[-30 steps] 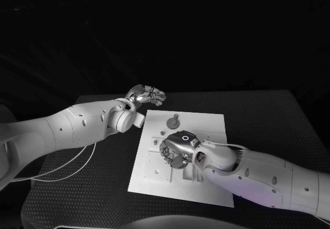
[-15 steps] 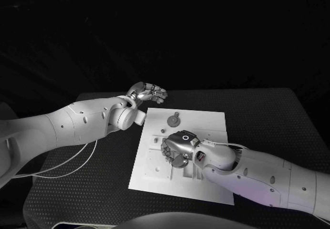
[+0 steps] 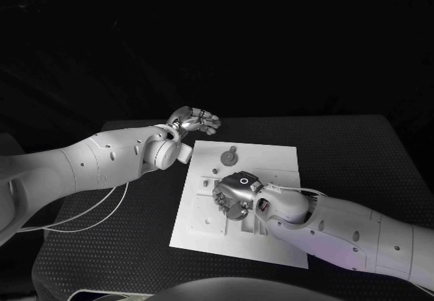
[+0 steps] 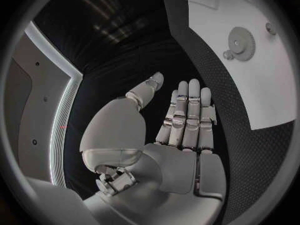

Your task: Assemble the parts on the task board

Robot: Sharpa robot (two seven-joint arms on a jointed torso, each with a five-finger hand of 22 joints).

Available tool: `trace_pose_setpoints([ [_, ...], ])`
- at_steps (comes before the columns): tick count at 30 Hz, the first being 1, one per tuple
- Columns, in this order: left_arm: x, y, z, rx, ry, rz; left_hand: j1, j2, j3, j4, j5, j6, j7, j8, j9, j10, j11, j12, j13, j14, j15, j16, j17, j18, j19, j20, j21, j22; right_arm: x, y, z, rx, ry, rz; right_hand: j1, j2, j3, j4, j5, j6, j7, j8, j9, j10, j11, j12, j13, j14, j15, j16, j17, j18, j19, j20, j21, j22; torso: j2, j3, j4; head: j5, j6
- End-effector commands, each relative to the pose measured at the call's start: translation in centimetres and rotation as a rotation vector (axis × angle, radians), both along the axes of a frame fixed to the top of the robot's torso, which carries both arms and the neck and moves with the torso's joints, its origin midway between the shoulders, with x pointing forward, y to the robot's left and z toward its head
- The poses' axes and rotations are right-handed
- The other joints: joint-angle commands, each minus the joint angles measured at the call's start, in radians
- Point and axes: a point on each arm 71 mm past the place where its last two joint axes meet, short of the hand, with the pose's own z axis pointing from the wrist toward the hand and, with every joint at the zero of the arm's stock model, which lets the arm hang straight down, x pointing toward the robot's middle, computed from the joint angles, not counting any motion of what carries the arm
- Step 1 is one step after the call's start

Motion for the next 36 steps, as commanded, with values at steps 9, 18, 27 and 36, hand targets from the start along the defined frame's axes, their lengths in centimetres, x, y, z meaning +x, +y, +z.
trace_pose_setpoints([
  [9, 0.03, -0.15, 0.18, -0.011, -0.007, -0.005, -0.002, 0.009, -0.005, 0.002, 0.001, -0.008, 0.000, -0.001, -0.001, -0.009, 0.001, 0.003, -0.001, 0.001, 0.006, -0.007, 0.003, 0.010, -0.001, 0.006, -0.004, 0.002, -0.17, 0.12, -0.29, -0.030, 0.006, 0.014, -0.003, 0.008, -0.001, -0.006, 0.007, 0.008, 0.000, 0.003, 0.002, 0.009, 0.001, -0.003, 0.001, 0.003, -0.007, -0.005, 0.000, 0.015, 0.001, -0.005, 0.005, 0.018, -0.001, -0.0001, -0.0008, 0.002, -0.002],
  [18, 0.08, -0.04, 0.15, -0.010, -0.005, -0.003, -0.002, 0.009, -0.006, 0.003, 0.001, -0.009, 0.001, -0.001, -0.001, -0.010, 0.002, 0.003, -0.002, 0.001, 0.007, -0.008, 0.004, 0.010, -0.001, 0.006, -0.005, 0.002, -0.21, 0.11, -0.45, -0.033, 0.012, 0.014, -0.004, 0.009, -0.002, -0.007, 0.007, 0.008, 0.000, 0.003, 0.002, 0.009, 0.001, -0.004, 0.002, 0.003, -0.007, -0.005, 0.000, 0.015, 0.001, -0.005, 0.005, 0.018, 0.000, 0.0004, -0.0015, 0.004, -0.004],
  [27, 0.06, -0.05, 0.14, -0.010, -0.003, -0.005, -0.003, 0.009, -0.006, 0.003, 0.000, -0.012, 0.002, -0.001, -0.002, -0.011, 0.002, 0.003, -0.002, 0.000, 0.007, -0.010, 0.006, 0.010, -0.001, 0.006, -0.006, 0.003, -0.25, 0.16, -0.54, -0.042, 0.017, 0.015, -0.004, 0.010, -0.002, -0.008, 0.007, 0.008, 0.000, 0.003, 0.003, 0.009, 0.001, -0.005, 0.002, 0.003, -0.007, -0.005, 0.000, 0.015, 0.001, -0.005, 0.005, 0.018, 0.000, -0.0003, -0.0013, 0.005, -0.006],
  [36, 0.06, -0.14, 0.17, -0.011, -0.003, -0.008, -0.004, 0.009, -0.006, 0.003, 0.000, -0.013, 0.002, -0.002, -0.002, -0.012, 0.002, 0.003, -0.002, 0.000, 0.007, -0.012, 0.007, 0.010, -0.001, 0.007, -0.007, 0.003, -0.38, 0.39, -0.72, -0.071, 0.020, 0.021, -0.005, 0.012, -0.002, -0.010, 0.007, 0.007, 0.000, 0.002, 0.004, 0.009, 0.001, -0.006, 0.002, 0.003, -0.007, -0.006, 0.000, 0.015, 0.000, -0.005, 0.005, 0.018, 0.000, -0.0006, -0.0004, 0.004, -0.008],
])
